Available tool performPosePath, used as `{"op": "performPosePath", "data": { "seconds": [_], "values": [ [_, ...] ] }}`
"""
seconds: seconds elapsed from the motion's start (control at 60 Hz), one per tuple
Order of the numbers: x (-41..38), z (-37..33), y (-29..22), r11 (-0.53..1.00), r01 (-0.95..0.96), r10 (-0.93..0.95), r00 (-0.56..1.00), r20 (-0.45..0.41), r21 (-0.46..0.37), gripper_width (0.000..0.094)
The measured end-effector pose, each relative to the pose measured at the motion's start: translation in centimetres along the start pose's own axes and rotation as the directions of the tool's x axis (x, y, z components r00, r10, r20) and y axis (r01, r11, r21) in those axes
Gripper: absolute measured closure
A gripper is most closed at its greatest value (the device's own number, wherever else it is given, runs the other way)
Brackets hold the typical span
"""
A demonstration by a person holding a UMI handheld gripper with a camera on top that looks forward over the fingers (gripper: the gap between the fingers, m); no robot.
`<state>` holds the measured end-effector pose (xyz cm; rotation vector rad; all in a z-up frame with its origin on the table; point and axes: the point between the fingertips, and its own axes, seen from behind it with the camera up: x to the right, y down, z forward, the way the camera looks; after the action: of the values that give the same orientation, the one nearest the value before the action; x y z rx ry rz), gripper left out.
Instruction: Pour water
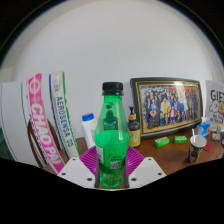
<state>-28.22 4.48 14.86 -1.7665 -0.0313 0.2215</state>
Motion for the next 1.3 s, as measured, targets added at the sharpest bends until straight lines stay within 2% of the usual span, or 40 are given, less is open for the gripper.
{"op": "performPosePath", "data": {
  "seconds": [0.1,0.217,0.317,0.417,0.65,0.867,1.117,1.217,1.3],
  "values": [
    [0.4,-0.2,-3.9,0.969,-0.248,0.246,0.967,0.064,0.016,0.0613],
    [2.0,-0.3,-8.7,0.840,-0.543,0.535,0.831,0.153,0.016,0.0613],
    [4.1,-0.2,-11.7,0.642,-0.767,0.749,0.624,0.224,-0.013,0.0612],
    [7.4,0.3,-13.3,0.382,-0.923,0.897,0.355,0.264,-0.054,0.0612],
    [14.9,1.4,-12.1,-0.088,-0.990,0.953,-0.115,0.280,-0.108,0.0613],
    [19.0,2.5,-9.2,-0.369,-0.918,0.874,-0.395,0.283,-0.144,0.0614],
    [19.4,2.8,-7.8,-0.342,-0.930,0.899,-0.365,0.240,-0.135,0.0613],
    [18.8,2.8,-8.1,-0.236,-0.962,0.940,-0.262,0.217,-0.138,0.0613],
    [18.7,2.4,-9.3,-0.076,-0.989,0.976,-0.100,0.194,-0.126,0.0614]
  ]
}}
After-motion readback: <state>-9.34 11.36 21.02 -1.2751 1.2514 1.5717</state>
